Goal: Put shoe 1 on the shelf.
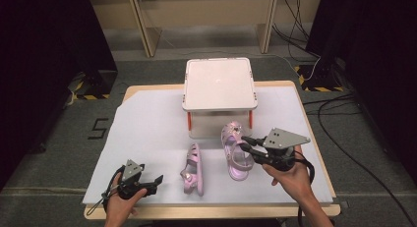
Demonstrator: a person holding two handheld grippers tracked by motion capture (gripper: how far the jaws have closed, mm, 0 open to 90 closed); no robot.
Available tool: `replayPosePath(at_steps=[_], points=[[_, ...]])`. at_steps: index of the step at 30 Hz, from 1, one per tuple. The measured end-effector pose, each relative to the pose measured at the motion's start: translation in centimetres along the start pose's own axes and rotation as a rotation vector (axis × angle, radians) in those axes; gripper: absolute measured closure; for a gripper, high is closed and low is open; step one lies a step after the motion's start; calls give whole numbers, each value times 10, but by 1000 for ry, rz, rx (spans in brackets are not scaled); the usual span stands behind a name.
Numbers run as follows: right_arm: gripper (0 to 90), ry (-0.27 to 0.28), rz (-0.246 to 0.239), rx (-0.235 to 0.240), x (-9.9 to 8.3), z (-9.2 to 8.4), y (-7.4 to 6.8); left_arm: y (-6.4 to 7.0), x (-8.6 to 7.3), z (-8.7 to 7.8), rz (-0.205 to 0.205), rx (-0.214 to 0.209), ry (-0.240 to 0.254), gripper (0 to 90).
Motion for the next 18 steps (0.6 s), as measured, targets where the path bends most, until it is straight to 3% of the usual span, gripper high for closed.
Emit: replayPosePath(at_steps=[7, 8, 11, 18], points=[[775, 19, -64, 5, 34, 3, 2, 0, 0, 0, 0, -2, -1, 156], [775, 20, -89, 0, 44, 6, 5, 0, 0, 0, 1, -1, 0, 156], [776, 25, -104, 1, 56, 10, 10, 0, 0, 0, 1, -1, 0, 156], [777, 66, -83, 33, 82, 32, 40, 0, 0, 0, 5, -3, 0, 156]])
Point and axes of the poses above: each handheld gripper's, and its own axes: z roughly forward along the jaws, x roughly out of its top, y roughly to its right, the point moved 1 cm from there along z, roughly forward along the jaws, and after that the axes turned 14 degrees about x, right-handed, at the moved point
